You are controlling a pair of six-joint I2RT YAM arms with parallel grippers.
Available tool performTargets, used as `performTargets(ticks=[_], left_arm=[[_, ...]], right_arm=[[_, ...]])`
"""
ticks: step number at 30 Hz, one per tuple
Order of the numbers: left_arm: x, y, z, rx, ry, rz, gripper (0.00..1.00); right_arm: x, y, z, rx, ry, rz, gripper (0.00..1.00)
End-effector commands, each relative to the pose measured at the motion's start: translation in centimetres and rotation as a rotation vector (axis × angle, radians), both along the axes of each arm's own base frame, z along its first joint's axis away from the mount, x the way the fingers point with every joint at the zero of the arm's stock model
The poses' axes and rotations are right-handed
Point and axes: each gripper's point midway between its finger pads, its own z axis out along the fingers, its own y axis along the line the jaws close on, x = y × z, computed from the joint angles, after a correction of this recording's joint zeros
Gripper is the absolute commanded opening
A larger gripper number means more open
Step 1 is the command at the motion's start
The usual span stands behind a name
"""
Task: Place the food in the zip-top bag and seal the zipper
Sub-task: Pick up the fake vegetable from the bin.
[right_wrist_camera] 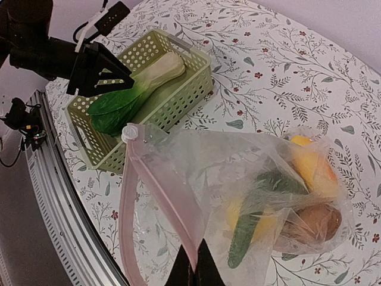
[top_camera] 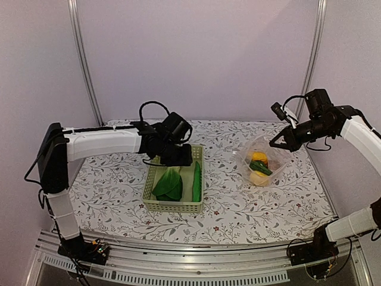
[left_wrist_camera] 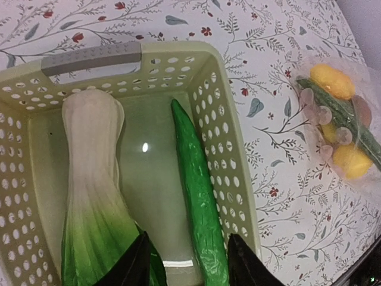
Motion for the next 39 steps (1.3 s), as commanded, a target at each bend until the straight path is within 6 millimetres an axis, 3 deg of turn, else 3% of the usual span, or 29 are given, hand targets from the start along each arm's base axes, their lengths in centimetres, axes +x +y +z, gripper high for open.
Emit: performTargets(ticks=[1, 6, 19, 27, 39], left_arm=[[1.8, -0.6, -1.3, -0.036, 0.058, 0.01, 0.43], [3.4, -1.0, -3.0, -0.045, 0.082, 0.016, 0.39], [5.5, -2.9, -7.2, 0.0, 0.151, -0.019, 0.41], [6.4, -2.3, -8.8, 0.059, 0.155, 0.021, 0.49], [6.7, -2.6, -11.7, 0.079, 0.201, 0.037, 0.4]], right_arm=[[-0.6, 0.1, -0.2, 0.007, 0.003, 0.017, 0.0], [-0.8, 0.0, -0.2, 0.006, 0.004, 0.015, 0.0], [-1.2, -0.1, -0.5, 0.007, 0.004, 0.018, 0.0], [-1.2, 0.1, -0.7, 0.014, 0.01, 0.024, 0.0], [-1.3, 0.2, -0.8, 0.02, 0.021, 0.03, 0.0]])
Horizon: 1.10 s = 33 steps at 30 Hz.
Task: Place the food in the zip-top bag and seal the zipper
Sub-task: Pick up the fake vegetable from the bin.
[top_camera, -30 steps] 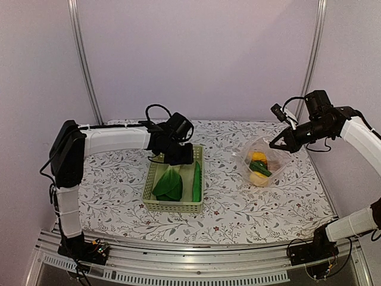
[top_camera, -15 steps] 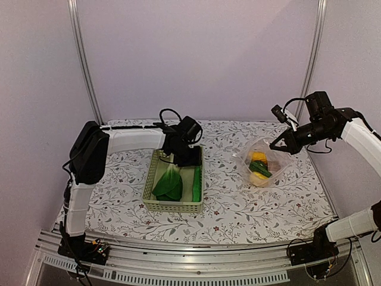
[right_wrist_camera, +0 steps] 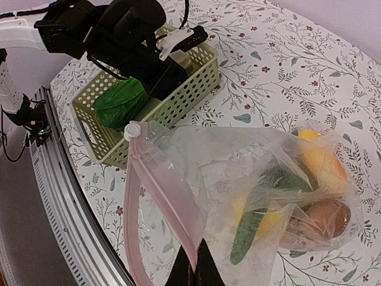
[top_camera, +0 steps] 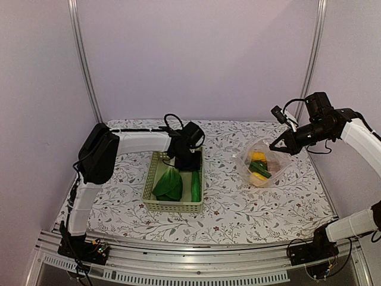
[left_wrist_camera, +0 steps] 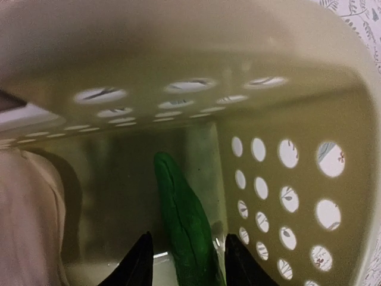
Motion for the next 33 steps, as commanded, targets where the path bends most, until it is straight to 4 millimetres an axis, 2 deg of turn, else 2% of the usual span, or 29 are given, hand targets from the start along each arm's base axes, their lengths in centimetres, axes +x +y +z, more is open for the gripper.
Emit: performTargets(ticks=[1, 4, 9, 11, 12, 19, 23, 27, 33], left_arm=[[0.7, 0.6, -1.0, 0.025, 0.021, 0.023, 0.4], [0.6, 0.7, -1.4, 0.038, 0.031, 0.019, 0.37], [0.5, 1.5, -0.4, 0.065, 0.014, 0.023, 0.2], [0.6, 2.0, 0.7, 0.063, -0.012, 0.037, 0.18], [0.9, 2.1, 2.0, 0.049, -0.038, 0.042, 0.17], [1.2, 1.5, 7.6, -0.109, -0.14, 0.027, 0.11], [0.8, 0.2, 12.5, -0.259, -0.243, -0.018, 0.04], [0.1, -0.3, 18.6, -0.376, -0.402, -0.058, 0.0], [-2.7, -0.2, 28.5, -0.489, -0.653, -0.141, 0.0]], right_arm=[[-0.4, 0.1, 0.1, 0.012, -0.004, 0.015, 0.0], [-0.4, 0.2, 0.2, 0.016, -0.001, 0.017, 0.0], [-0.4, 0.2, 0.3, 0.018, -0.005, 0.017, 0.0], [-0.4, 0.2, 0.2, 0.016, -0.006, 0.016, 0.0], [-0.4, 0.2, 0.2, 0.016, -0.006, 0.016, 0.0], [-0.2, 0.1, 0.3, 0.01, -0.011, 0.013, 0.0], [-0.2, 0.2, 0.7, 0.008, -0.003, 0.019, 0.0], [-0.3, 0.2, 1.2, -0.005, -0.011, 0.02, 0.0], [-1.4, 0.8, 1.3, -0.04, 0.002, 0.06, 0.0]])
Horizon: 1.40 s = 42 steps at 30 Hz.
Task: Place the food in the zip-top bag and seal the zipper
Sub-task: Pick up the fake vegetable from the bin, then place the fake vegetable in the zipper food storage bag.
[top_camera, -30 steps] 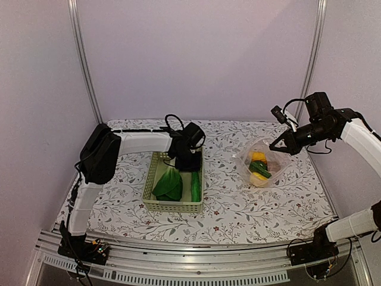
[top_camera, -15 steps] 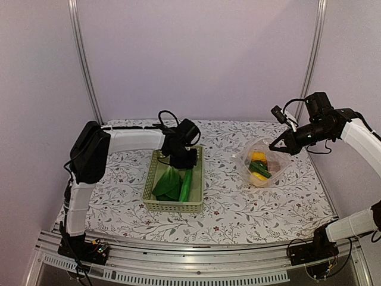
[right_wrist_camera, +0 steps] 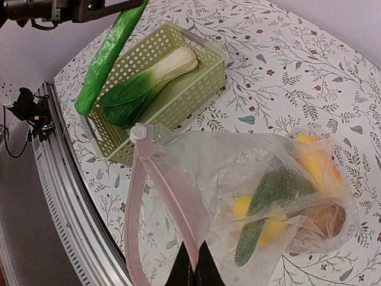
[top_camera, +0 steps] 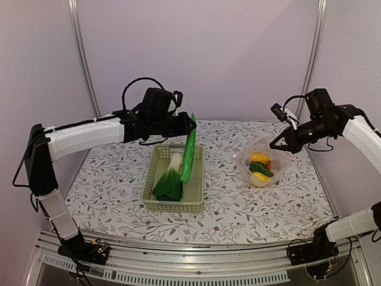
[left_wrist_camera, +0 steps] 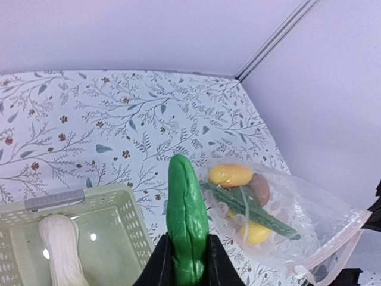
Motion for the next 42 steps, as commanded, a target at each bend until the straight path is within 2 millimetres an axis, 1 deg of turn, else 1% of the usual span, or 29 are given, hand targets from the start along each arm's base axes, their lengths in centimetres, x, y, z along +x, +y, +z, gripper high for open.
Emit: performTargets(ticks=[1, 2, 3, 5, 6, 9, 11, 14, 17, 19, 21, 24, 28, 32, 38, 40, 42], left_arm=[[-2.3, -0.8, 8.8, -0.105, -0.268, -0.059, 0.0], [-3.0, -0.6, 9.9, -0.104, -0.309, -0.064, 0.0], [-3.6, -0.7, 11.9, -0.122, -0.374, -0.067, 0.0], [-5.7, -1.2, 14.6, -0.132, -0.479, -0.101, 0.0], [-7.0, -1.3, 16.2, -0.151, -0.538, -0.125, 0.0], [-10.9, -2.5, 20.1, -0.213, -0.708, -0.209, 0.0], [-13.4, -3.4, 22.1, -0.242, -0.804, -0.269, 0.0], [-16.9, -5.0, 24.5, -0.294, -0.917, -0.353, 0.0], [-20.2, -6.6, 26.5, -0.339, -1.021, -0.439, 0.0], [-22.6, -7.7, 27.2, -0.36, -1.101, -0.533, 0.0], [-24.3, -8.6, 27.6, -0.384, -1.155, -0.589, 0.0], [-25.6, -9.9, 27.9, -0.411, -1.205, -0.655, 0.0], [-26.1, -12.4, 26.5, -0.403, -1.235, -0.725, 0.0], [-26.5, -14.3, 25.7, -0.406, -1.262, -0.788, 0.0], [-27.4, -16.0, 25.0, -0.435, -1.271, -0.852, 0.0], [-27.3, -16.4, 24.5, -0.432, -1.268, -0.86, 0.0], [-27.2, -16.9, 23.5, -0.419, -1.263, -0.867, 0.0]], right_arm=[[-1.1, 0.6, 0.2, -0.03, 0.011, 0.042, 0.0], [-1.3, 0.8, 0.2, -0.028, 0.012, 0.05, 0.0], [-1.6, 0.9, 0.3, -0.024, 0.014, 0.059, 0.0], [-2.1, 1.2, 0.5, -0.014, 0.017, 0.08, 0.0], [-2.5, 1.4, 0.7, -0.006, 0.02, 0.095, 0.0], [-3.5, 2.1, 1.4, 0.017, 0.037, 0.141, 0.0], [-4.1, 2.5, 1.9, 0.031, 0.037, 0.173, 0.0], [-4.6, 3.0, 2.8, 0.055, 0.04, 0.197, 0.0], [-5.1, 3.3, 3.9, 0.071, 0.038, 0.224, 0.0], [-5.3, 3.5, 4.3, 0.08, 0.036, 0.235, 0.0], [-5.5, 3.7, 4.6, 0.094, 0.042, 0.244, 0.0], [-6.0, 3.9, 5.0, 0.108, 0.052, 0.267, 0.0], [-6.1, 4.1, 5.0, 0.12, 0.057, 0.274, 0.0], [-6.1, 4.1, 4.9, 0.118, 0.058, 0.273, 0.0], [-6.0, 4.1, 4.7, 0.116, 0.063, 0.271, 0.0], [-6.1, 4.1, 4.7, 0.118, 0.065, 0.273, 0.0], [-6.1, 4.1, 4.7, 0.118, 0.069, 0.274, 0.0]])
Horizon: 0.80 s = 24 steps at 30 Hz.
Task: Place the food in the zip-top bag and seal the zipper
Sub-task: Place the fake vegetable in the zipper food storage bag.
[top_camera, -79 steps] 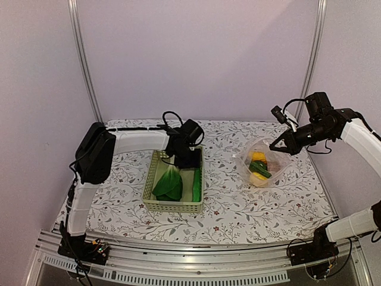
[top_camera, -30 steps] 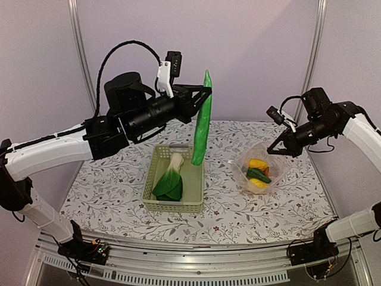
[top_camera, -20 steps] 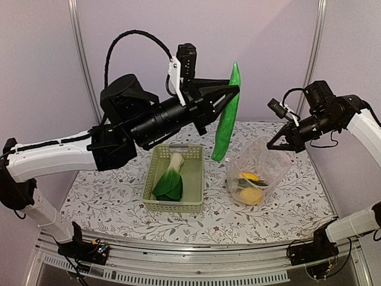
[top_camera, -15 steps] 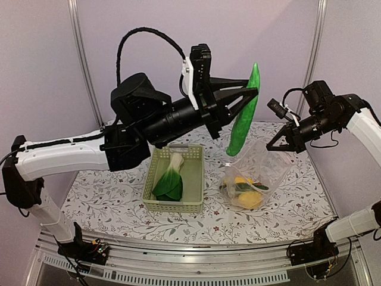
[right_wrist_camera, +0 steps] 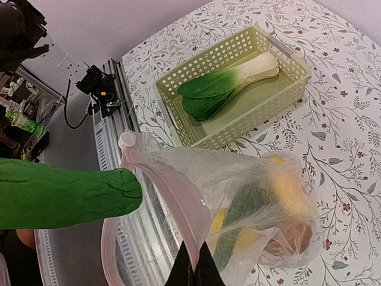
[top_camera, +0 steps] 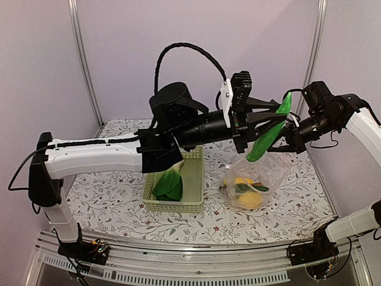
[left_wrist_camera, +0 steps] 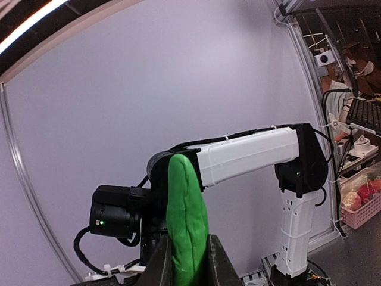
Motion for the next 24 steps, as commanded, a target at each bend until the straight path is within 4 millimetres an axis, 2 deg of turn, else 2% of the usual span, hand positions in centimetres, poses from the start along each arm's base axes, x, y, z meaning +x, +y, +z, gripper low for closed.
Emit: performTargets(ticks=[1, 10, 18, 24], left_arm=[[-1.2, -0.7, -0.2, -0.024, -0.045, -0.039, 0.0], [-0.9, -3.5, -7.6, 0.14, -0.104, -0.051, 0.0], [2.1, -4.2, -14.5, 0.297, -0.115, 0.056, 0.0], [3.2, -4.4, -17.4, 0.362, -0.115, 0.069, 0.12]], right_arm=[[-0.2, 0.5, 0.6, 0.022, -0.008, 0.027, 0.0], [-0.1, 0.7, 1.1, 0.037, -0.011, 0.034, 0.0], [0.0, 0.7, 1.0, 0.034, -0.012, 0.031, 0.0], [0.0, 0.7, 0.9, 0.033, -0.007, 0.03, 0.0]])
